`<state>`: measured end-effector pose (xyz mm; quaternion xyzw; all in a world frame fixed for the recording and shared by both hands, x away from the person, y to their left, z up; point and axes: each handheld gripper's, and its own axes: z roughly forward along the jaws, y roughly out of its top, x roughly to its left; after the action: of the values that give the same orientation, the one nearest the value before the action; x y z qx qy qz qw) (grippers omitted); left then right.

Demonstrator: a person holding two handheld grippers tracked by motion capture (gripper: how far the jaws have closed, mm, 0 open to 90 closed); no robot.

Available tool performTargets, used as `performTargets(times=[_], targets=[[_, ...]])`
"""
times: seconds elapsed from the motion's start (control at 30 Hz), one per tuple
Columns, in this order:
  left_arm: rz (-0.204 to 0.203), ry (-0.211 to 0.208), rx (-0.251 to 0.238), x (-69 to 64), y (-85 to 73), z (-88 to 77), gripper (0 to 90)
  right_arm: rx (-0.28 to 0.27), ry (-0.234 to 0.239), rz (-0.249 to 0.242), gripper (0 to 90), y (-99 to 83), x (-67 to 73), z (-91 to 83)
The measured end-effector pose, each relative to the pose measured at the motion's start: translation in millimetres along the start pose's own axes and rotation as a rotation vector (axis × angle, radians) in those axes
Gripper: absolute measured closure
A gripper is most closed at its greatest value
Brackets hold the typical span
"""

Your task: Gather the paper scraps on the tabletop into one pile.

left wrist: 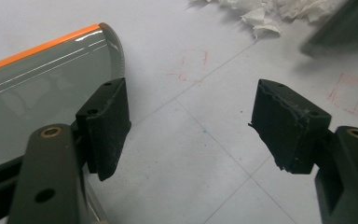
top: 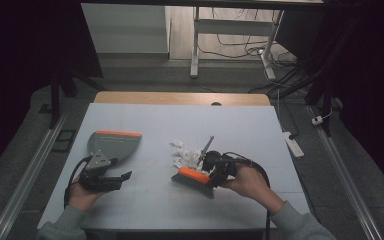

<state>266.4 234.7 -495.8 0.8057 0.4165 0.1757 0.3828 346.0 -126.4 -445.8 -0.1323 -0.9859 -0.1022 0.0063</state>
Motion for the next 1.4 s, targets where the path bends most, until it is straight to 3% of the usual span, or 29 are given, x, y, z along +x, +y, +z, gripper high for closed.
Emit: performTargets(times=[0.13, 0.2, 0.3, 0.4, 0.53, 0.67, 0.73, 0.83, 1.0, 1.13, 1.27, 1.37, 1.4], targets=[[-0.002, -0.003, -0.002, 0.6, -0.4, -0.5, 28.8, -0.04, -0.066, 0.032, 70.9, -1.1, -11.2, -8.2], [-0.002, -0.003, -0.003, 0.8, -0.5, -0.6, 28.8, -0.098, -0.036, 0.043, 70.9, -7.8, -10.0, -18.4], [-0.002, -0.003, -0.003, 0.7, -0.4, -0.7, 28.8, -0.195, -0.05, 0.093, 70.9, -24.9, -2.9, -39.0], [-0.001, -0.001, -0.006, 0.3, 0.0, -1.4, 28.7, -0.245, -0.081, 0.215, 70.9, -52.0, 0.1, -57.9], [0.003, -0.006, -0.016, -1.0, 1.5, -3.2, 28.7, -0.263, -0.114, 0.463, 70.9, -101.3, -6.0, -70.0], [0.016, -0.016, -0.014, -1.9, 2.3, -2.1, 28.8, -0.202, -0.143, 0.687, 70.9, -147.6, -9.2, -64.6], [0.024, -0.021, -0.015, -2.3, 2.6, -1.1, 28.7, -0.175, -0.145, 0.76, 71.0, -160.3, -7.2, -59.6], [0.03, -0.034, -0.025, -2.0, 3.7, -0.8, 28.7, -0.104, -0.161, 0.83, 71.1, -164.1, -7.6, -50.5], [0.033, -0.051, -0.046, -1.3, 4.5, -0.9, 28.8, -0.063, -0.109, 0.905, 71.1, -149.6, -19.5, -42.6], [0.034, -0.061, -0.058, -1.3, 6.4, 0.5, 29.0, -0.078, -0.072, 0.876, 71.2, -114.6, -20.0, -30.9], [0.037, -0.061, -0.054, -2.4, 7.0, 1.8, 29.0, -0.172, -0.025, 0.808, 71.1, -82.1, -15.6, -23.0], [0.038, -0.058, -0.049, -2.6, 6.7, 1.8, 28.9, -0.26, -0.014, 0.792, 71.1, -81.9, -17.5, -32.8], [0.036, -0.057, -0.048, -2.7, 6.8, 1.8, 28.9, -0.284, -0.031, 0.796, 71.1, -85.1, -19.3, -38.5]])
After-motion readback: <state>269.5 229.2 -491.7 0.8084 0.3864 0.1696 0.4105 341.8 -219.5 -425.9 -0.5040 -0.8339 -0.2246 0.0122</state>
